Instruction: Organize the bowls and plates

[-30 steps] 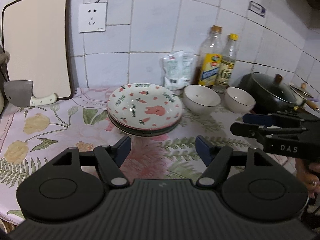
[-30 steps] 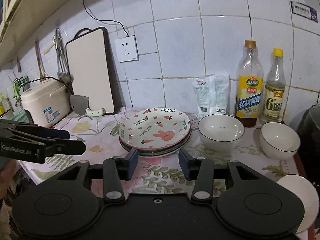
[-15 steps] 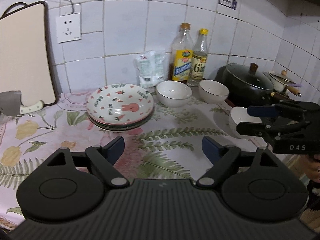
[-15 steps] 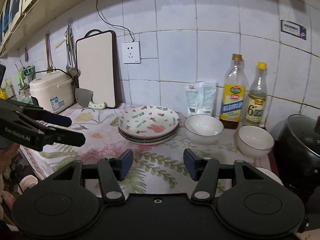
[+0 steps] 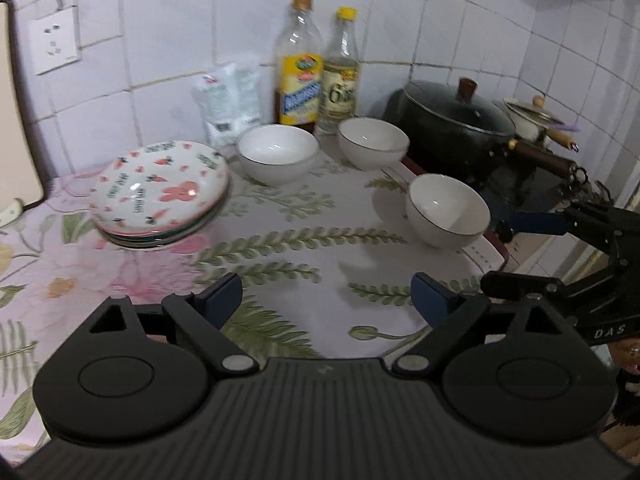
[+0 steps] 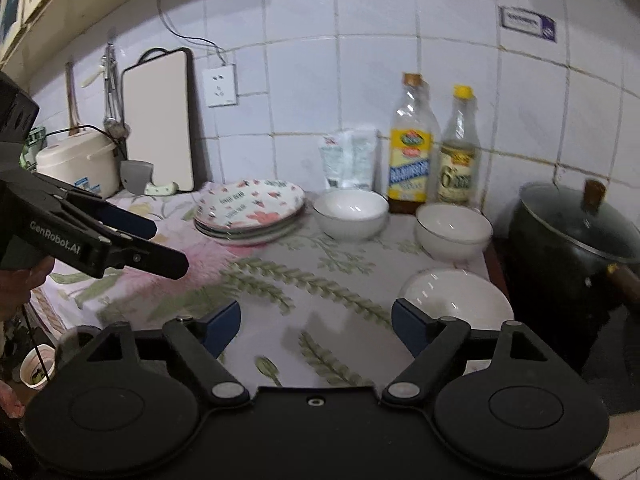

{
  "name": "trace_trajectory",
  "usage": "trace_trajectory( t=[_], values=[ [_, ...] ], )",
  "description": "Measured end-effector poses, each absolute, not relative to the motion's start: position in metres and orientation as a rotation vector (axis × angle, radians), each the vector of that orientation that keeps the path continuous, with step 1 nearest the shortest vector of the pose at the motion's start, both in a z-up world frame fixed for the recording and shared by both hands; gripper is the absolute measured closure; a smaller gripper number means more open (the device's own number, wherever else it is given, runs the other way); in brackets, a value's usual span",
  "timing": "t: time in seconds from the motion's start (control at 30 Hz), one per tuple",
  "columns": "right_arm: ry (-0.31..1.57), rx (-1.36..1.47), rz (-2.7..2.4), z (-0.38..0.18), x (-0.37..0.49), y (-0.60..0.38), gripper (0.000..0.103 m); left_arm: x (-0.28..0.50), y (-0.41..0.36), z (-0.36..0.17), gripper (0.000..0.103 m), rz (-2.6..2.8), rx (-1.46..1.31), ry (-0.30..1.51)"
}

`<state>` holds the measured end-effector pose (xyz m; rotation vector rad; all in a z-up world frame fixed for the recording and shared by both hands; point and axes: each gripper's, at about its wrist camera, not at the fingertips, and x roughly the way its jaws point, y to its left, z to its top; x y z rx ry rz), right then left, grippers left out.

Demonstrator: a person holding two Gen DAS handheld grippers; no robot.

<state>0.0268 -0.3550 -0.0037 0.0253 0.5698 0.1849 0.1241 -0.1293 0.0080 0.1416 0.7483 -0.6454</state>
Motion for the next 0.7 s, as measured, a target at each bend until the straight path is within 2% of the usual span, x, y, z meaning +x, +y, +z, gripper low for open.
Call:
trace_trajectory(
  t=[0.43,0.7],
  values=[
    [0.631,0.066,0.063,-0.07,0.04,-0.406,0.014,0.148,-0.189,-0.027,0.011,-0.76,0.088,0.733],
    [0.671,0.071,0.023,-0.108,0.077,-0.426,0.014,0.186,-0.233,-0.06,0.015,-0.779,-0.002,0.797]
  ],
)
